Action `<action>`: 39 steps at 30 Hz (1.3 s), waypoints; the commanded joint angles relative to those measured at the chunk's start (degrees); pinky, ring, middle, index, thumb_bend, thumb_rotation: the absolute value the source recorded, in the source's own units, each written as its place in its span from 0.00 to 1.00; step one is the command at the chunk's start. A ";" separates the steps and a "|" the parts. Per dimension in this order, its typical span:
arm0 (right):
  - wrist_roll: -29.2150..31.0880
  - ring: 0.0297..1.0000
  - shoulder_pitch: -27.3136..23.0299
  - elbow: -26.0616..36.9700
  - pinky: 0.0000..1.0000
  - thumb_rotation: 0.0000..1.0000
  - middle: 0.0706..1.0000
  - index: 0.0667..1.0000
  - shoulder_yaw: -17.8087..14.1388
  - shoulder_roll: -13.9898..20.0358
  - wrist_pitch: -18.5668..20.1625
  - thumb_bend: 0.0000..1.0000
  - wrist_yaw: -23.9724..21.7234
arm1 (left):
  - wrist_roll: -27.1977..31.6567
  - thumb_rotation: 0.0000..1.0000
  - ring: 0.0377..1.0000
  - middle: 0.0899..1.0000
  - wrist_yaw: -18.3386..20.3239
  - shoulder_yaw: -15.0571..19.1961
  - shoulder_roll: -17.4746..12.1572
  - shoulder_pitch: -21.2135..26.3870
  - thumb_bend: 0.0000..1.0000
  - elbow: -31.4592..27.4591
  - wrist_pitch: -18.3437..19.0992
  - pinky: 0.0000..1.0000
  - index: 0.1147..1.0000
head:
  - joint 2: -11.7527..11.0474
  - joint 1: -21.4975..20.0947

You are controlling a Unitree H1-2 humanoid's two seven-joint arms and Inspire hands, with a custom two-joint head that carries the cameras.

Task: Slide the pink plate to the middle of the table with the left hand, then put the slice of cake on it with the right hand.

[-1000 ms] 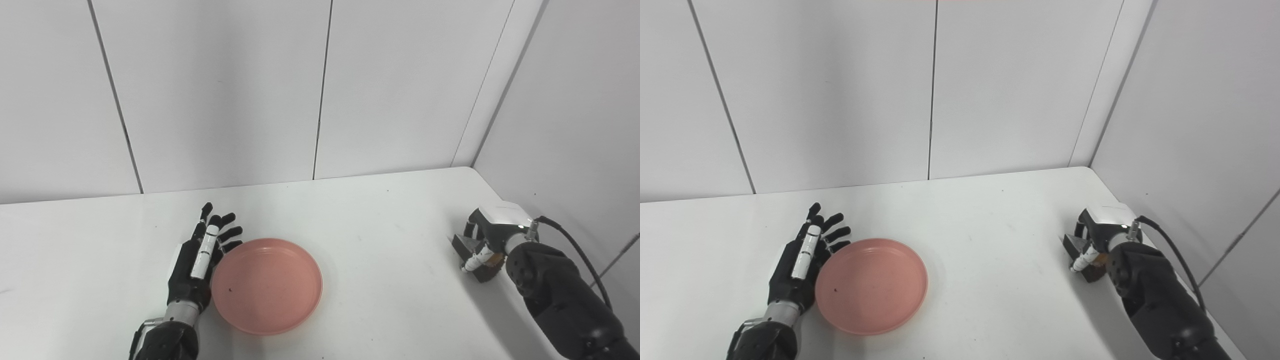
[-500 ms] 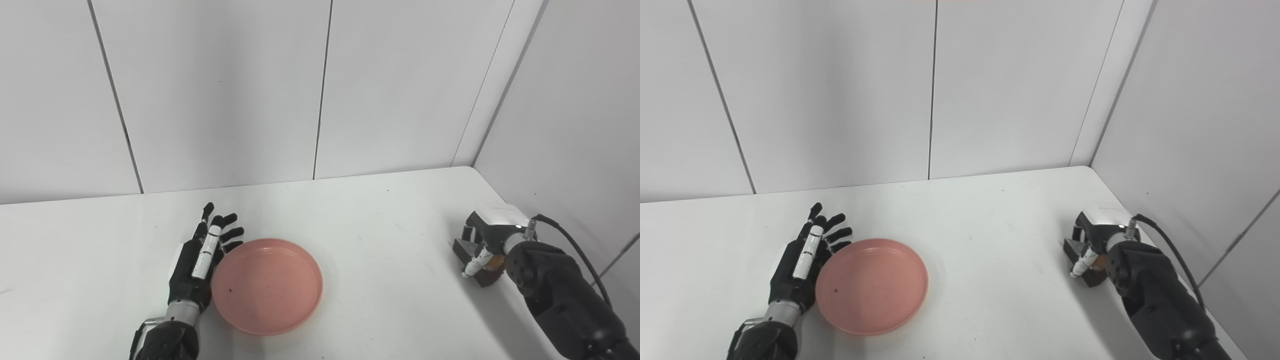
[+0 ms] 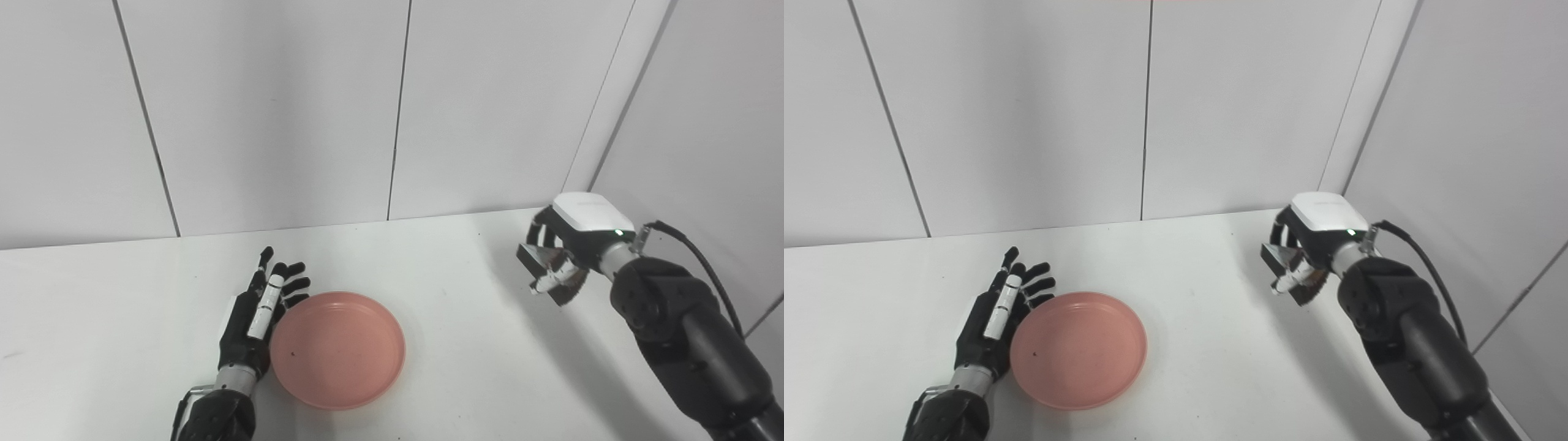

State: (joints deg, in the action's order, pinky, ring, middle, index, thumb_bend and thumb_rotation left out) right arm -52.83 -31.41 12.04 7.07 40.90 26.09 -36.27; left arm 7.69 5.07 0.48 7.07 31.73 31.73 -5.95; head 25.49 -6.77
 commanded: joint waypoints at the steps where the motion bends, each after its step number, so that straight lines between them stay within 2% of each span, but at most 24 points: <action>1: 0.11 0.22 -2.79 0.35 0.18 0.00 0.39 0.47 0.13 0.28 -1.10 0.53 1.06 | -0.61 0.74 0.73 0.77 -1.01 -0.19 0.74 -0.89 0.64 3.08 1.66 0.66 1.00 | 0.08 1.39; 5: -0.44 0.27 -5.36 0.20 0.22 0.00 0.39 0.47 2.76 -2.35 -1.61 0.53 0.61 | -0.83 0.74 0.73 0.77 -1.83 -0.15 1.57 -0.45 0.67 4.57 0.73 0.63 1.00 | 0.20 4.44; 8: 0.13 0.26 -6.42 0.56 0.21 0.00 0.41 0.46 3.94 -4.40 -1.87 0.53 0.97 | -0.73 0.73 0.71 0.76 -2.16 -0.15 2.03 -0.07 0.67 5.85 -0.35 0.61 1.00 | 0.14 5.38; 12: 1.71 0.30 -7.45 -1.13 0.25 0.00 0.42 0.46 5.20 -6.87 -4.56 0.53 3.22 | -1.03 0.74 0.70 0.75 -2.64 -0.32 2.54 0.40 0.72 7.25 -1.44 0.60 1.00 | 0.37 6.71; 16: 3.17 0.31 -8.44 -3.19 0.26 0.00 0.42 0.45 6.11 -9.20 -7.18 0.53 4.86 | -1.58 0.75 0.70 0.75 -2.94 -0.39 3.07 0.53 0.72 7.92 -2.15 0.59 1.00 | 0.51 7.95; 20: 3.13 0.25 -9.74 -2.87 0.21 0.00 0.42 0.45 7.93 -11.74 -6.58 0.53 3.92 | -2.50 0.76 0.69 0.75 -3.64 -0.52 3.36 0.71 0.74 8.82 -3.16 0.59 1.00 | 0.73 8.76; 24: 0.58 0.26 -11.53 -1.97 0.22 0.00 0.42 0.45 11.24 -14.88 -4.37 0.53 0.98 | -2.75 0.76 0.70 0.75 -3.70 -0.53 3.53 0.42 0.73 8.16 -3.01 0.59 1.00 | 0.92 9.00; 27: 0.04 0.27 -11.26 -2.20 0.22 0.00 0.42 0.45 12.55 -16.80 -4.51 0.53 0.45 | -3.05 0.77 0.70 0.75 -3.86 -0.64 3.57 0.28 0.74 8.01 -3.05 0.59 1.00 | 0.93 8.91; 32: -0.22 0.27 -11.16 -3.98 0.22 0.00 0.42 0.45 14.42 -18.92 -5.23 0.53 -0.33 | -3.46 0.78 0.70 0.76 -3.76 -0.70 3.54 0.34 0.74 8.29 -3.37 0.59 1.00 | 0.90 9.04; 39: -0.21 0.26 -10.91 -5.31 0.21 0.00 0.41 0.45 16.41 -20.26 -5.02 0.53 -1.71 | -3.46 0.77 0.70 0.75 -3.67 -0.43 3.64 0.44 0.74 8.58 -3.39 0.59 1.00 | 0.95 8.98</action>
State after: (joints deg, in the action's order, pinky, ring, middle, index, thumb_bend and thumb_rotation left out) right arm -52.93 -40.26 6.19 23.85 21.05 21.27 -38.27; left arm 4.05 1.76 0.14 10.00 34.07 37.73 -11.39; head 26.37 2.20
